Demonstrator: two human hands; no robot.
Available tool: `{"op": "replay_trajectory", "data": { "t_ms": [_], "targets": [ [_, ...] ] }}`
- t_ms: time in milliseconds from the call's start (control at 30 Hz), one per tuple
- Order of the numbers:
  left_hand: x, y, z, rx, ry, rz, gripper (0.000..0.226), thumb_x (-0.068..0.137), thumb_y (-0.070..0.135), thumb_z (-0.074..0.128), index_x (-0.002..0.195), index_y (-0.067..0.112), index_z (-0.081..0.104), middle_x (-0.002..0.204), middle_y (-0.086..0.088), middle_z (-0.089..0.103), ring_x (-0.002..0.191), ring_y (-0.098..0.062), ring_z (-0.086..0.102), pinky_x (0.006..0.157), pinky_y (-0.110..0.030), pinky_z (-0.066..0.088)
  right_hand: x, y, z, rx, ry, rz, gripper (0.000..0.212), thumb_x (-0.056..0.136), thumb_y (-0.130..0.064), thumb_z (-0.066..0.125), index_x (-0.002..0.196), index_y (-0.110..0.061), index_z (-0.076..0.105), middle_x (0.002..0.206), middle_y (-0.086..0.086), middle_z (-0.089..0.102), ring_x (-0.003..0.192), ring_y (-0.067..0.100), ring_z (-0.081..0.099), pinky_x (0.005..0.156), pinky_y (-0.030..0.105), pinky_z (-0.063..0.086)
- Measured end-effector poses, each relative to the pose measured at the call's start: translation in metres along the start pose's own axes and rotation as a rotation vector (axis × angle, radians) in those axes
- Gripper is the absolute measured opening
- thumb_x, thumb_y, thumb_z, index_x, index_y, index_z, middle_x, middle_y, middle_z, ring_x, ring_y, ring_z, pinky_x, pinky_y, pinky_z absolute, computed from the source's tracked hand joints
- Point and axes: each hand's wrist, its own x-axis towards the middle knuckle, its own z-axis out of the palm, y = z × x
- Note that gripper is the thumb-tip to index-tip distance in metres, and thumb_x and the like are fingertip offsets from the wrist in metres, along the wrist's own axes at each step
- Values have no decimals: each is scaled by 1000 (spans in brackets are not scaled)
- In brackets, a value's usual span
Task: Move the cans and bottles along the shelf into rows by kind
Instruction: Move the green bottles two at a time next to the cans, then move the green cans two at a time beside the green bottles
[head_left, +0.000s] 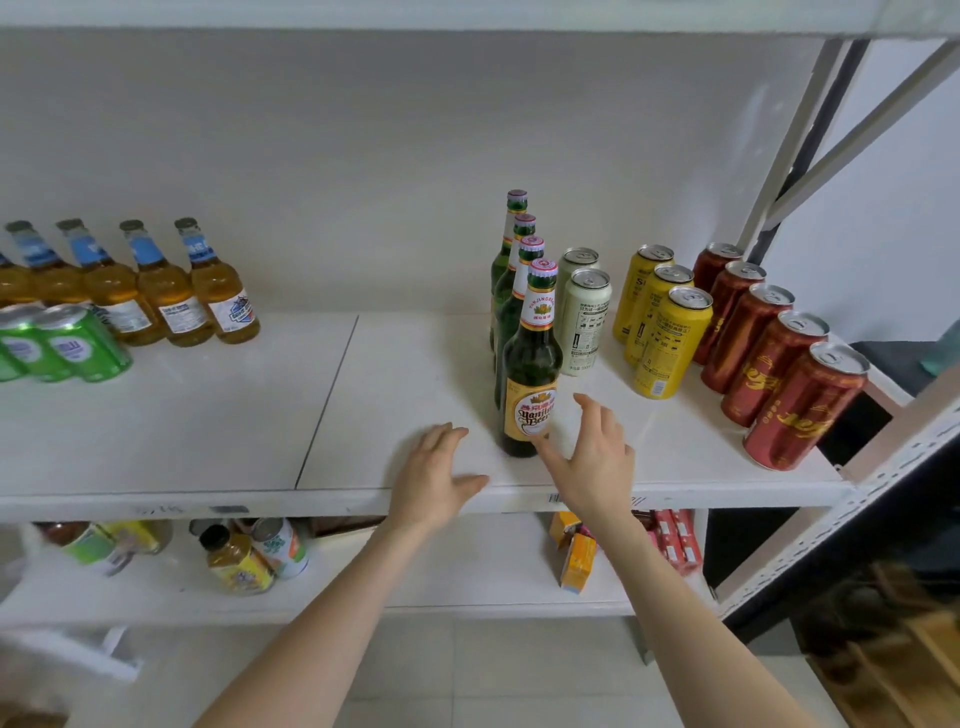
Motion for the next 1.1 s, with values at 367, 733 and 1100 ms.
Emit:
{"op": "replay_trajectory", "data": {
  "t_ms": [367, 733, 1100],
  "targets": [
    [-69, -63, -58, 536, 60, 103, 67, 98, 53, 42, 155, 22, 23, 166, -8, 8, 153, -26, 1, 124, -42, 6, -60, -48, 13, -509, -81, -187, 80, 83, -52, 68, 147, -11, 43, 152, 17, 43, 139, 37, 39, 110, 61, 28],
    [-87, -159, -159, 637, 19, 80, 69, 100, 52, 37, 157, 26, 8, 166, -7, -3, 153, -25, -8, 124, -45, 1, -99, -156, 69, -547, -140, -189, 82, 94, -61, 46, 157, -22, 12, 166, 8, 14, 152, 31, 13, 119, 57, 11],
    [-93, -254, -246, 689, 28, 80, 70, 100, 54, 34, 157, 27, 3, 166, -8, -4, 153, -26, -7, 122, -45, -5, -121, -269, 138, -540, -146, -204, 83, 94, -61, 44, 157, -21, 9, 166, 8, 11, 152, 29, 11, 119, 56, 9]
  ]
}}
